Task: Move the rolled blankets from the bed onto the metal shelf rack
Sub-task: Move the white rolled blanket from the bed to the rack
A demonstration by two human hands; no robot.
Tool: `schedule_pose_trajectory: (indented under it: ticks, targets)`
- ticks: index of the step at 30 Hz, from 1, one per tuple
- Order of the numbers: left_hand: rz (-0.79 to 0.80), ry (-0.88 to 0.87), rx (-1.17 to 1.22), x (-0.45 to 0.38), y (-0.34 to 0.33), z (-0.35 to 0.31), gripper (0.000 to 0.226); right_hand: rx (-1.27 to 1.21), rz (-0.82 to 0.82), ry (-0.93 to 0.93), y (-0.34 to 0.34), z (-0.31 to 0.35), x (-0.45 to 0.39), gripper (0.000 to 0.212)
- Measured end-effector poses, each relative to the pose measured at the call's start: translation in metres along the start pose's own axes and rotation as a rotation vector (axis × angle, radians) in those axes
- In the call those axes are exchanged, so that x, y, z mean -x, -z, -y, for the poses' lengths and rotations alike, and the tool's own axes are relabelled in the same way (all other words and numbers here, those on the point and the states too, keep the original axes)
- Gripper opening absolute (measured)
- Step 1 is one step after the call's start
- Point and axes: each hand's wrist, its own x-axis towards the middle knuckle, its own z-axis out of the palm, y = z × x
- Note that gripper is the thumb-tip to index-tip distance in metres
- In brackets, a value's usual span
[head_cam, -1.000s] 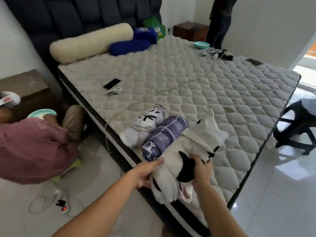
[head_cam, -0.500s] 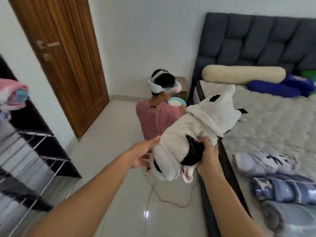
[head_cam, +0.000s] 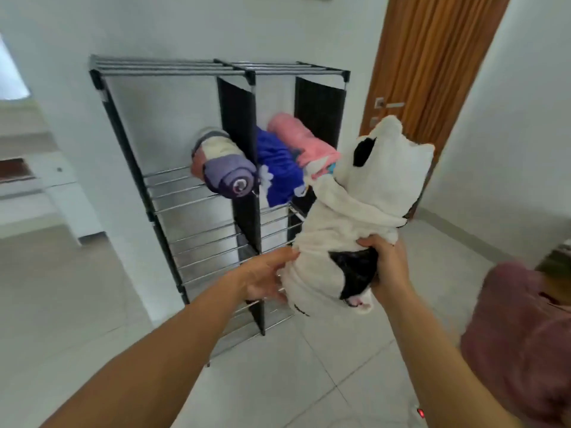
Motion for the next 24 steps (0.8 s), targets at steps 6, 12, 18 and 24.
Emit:
schedule_pose_trajectory:
  ticks: [6,12,18,24]
  targets:
    - [-0.229,-0.124,0.169,0.010,0.086,-0.020,0.088,0.015,0.382,-0.116,-0.113,-0.033,-0.080,0.076]
    - [-0.480,-0.280,0.346,0.029,0.132,-0.036,0.090,0.015,0.608,-0.285,-0.217,-0.052,-0.126,0.070]
    - [-0.776,-0.463,0.419,0.054,0.167,-0.064,0.043,0.069,0.782,-0.251,-0.318,-0.061,-0.141,0.036]
    - [-1.095,-0.621,0.212,0.038,0.187,-0.101,0.040,0.214,0.745,-0.274,-0.383,-0.083,-0.167,0.051]
